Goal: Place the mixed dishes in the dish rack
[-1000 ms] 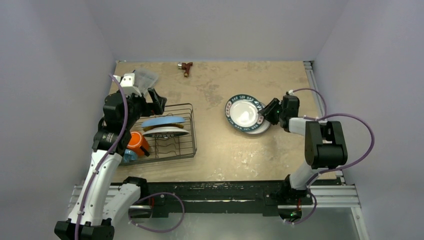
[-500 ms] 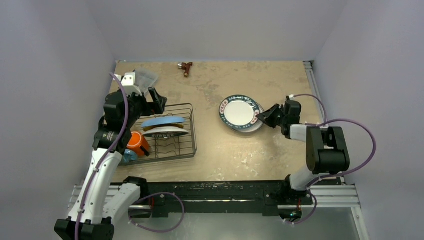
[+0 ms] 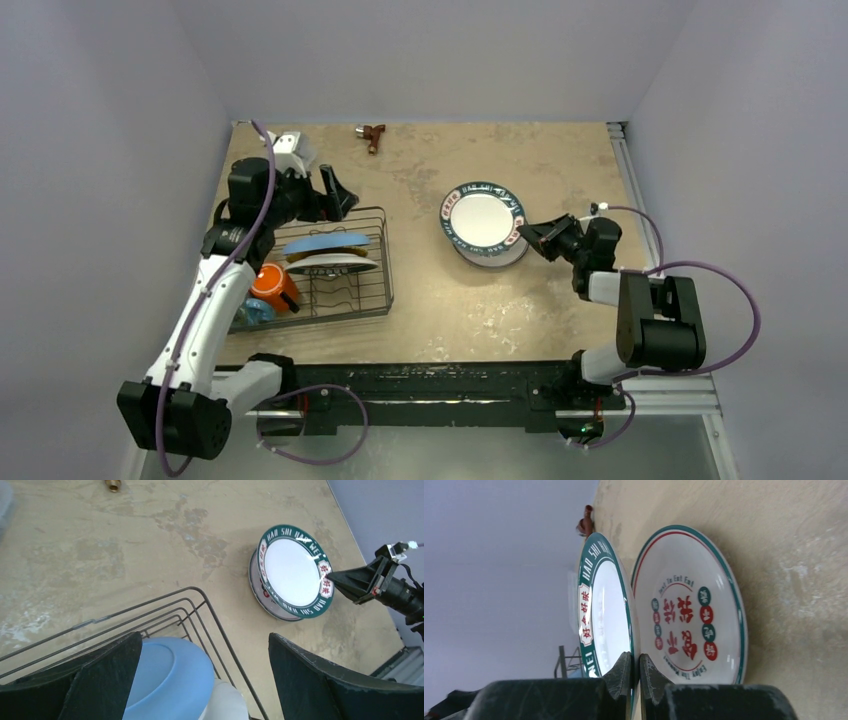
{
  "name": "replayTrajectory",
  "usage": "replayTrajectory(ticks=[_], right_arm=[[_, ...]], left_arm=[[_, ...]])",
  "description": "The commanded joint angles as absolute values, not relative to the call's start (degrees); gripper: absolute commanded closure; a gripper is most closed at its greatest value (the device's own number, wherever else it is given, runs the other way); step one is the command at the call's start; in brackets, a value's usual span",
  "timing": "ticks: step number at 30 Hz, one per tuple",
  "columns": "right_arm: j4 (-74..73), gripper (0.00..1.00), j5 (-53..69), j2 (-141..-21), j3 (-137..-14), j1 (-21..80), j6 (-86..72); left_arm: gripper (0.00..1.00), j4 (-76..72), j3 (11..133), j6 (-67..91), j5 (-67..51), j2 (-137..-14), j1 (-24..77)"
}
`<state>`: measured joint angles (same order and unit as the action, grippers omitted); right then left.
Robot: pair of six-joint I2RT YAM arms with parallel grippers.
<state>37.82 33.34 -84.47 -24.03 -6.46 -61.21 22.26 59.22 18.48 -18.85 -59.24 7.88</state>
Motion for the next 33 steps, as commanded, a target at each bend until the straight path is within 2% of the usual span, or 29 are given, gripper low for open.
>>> replayTrajectory(ticks=[1, 10, 17, 25, 27, 28, 32, 33], right_arm=[[52.39, 1.00, 38.57, -83.63, -23.23, -6.54, -69.86], [47.22, 1.00, 39.81, -75.94, -26.93, -4.79, -71.47], [40.84, 1.00, 34.26, -70.41, -32.45, 5.97, -70.77], [41.23, 1.00, 31.71, -70.14, -36.80, 14.66, -72.15], [41.46, 1.00, 31.78, -70.22, -37.74, 16.22, -71.94], [41.48, 1.00, 31.86, -70.35, -38.34, 17.20, -71.71], [38.30, 1.00, 33.76, -70.21, -41.46, 19.14, -65.72], [36.63, 1.00, 34.89, -70.33, -42.51, 19.44, -62.94]], left_arm=[[0.04, 22.38, 62.74, 19.49, -30.45, -62.90, 7.47], [0.07, 20.37, 64.49, 24.21, -43.37, -70.50, 7.51], [0.07, 10.98, 62.41, 32.50, -54.60, -74.71, 7.79], [0.08, 8.42, 61.83, 34.21, -56.85, -75.74, 9.36], [0.13, 8.31, 61.92, 34.40, -57.29, -76.22, 9.78], [0.20, 8.64, 62.03, 34.26, -57.26, -76.36, 9.91], [0.56, 11.60, 63.07, 31.91, -56.52, -76.32, 9.93], [0.69, 11.56, 63.02, 31.52, -56.62, -76.01, 10.01]])
